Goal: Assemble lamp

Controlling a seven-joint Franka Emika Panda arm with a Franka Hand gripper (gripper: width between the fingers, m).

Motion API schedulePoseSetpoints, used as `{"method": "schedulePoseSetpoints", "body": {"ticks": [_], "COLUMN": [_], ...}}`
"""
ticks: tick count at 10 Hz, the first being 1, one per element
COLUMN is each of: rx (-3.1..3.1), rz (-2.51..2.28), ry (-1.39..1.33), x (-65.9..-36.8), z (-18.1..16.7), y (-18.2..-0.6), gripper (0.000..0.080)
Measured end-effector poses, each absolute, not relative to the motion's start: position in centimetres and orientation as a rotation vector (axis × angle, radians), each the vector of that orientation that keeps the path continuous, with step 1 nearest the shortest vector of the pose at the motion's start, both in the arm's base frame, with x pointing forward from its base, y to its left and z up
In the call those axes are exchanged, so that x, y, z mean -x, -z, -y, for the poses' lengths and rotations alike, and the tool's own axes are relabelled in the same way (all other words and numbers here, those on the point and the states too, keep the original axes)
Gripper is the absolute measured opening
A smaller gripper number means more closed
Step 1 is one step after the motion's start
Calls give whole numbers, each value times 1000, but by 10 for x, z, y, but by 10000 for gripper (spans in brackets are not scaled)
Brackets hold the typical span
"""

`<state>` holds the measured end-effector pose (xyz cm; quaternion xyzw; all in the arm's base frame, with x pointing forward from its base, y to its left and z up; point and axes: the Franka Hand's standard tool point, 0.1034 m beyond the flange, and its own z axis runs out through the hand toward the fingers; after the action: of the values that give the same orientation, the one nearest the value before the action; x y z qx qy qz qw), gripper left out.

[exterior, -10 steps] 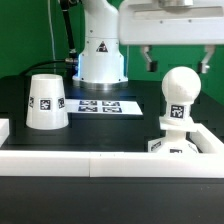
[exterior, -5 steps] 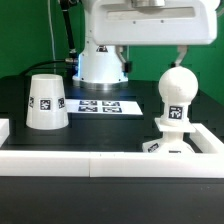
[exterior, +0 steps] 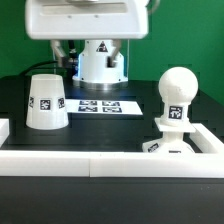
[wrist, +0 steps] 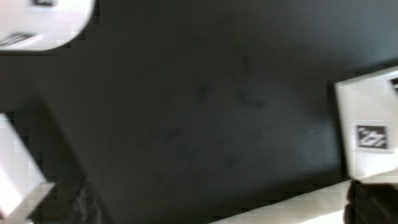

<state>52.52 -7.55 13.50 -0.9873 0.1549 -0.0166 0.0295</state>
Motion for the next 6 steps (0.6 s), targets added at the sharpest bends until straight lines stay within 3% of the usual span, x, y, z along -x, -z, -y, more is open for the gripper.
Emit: {"method": "schedulePoseSetpoints", "body": {"ticks": [6], "rx": [3041], "rz": [-486], "ry": [28], "x": [-512], "z": [78], "y": [-131], "gripper": [699]}}
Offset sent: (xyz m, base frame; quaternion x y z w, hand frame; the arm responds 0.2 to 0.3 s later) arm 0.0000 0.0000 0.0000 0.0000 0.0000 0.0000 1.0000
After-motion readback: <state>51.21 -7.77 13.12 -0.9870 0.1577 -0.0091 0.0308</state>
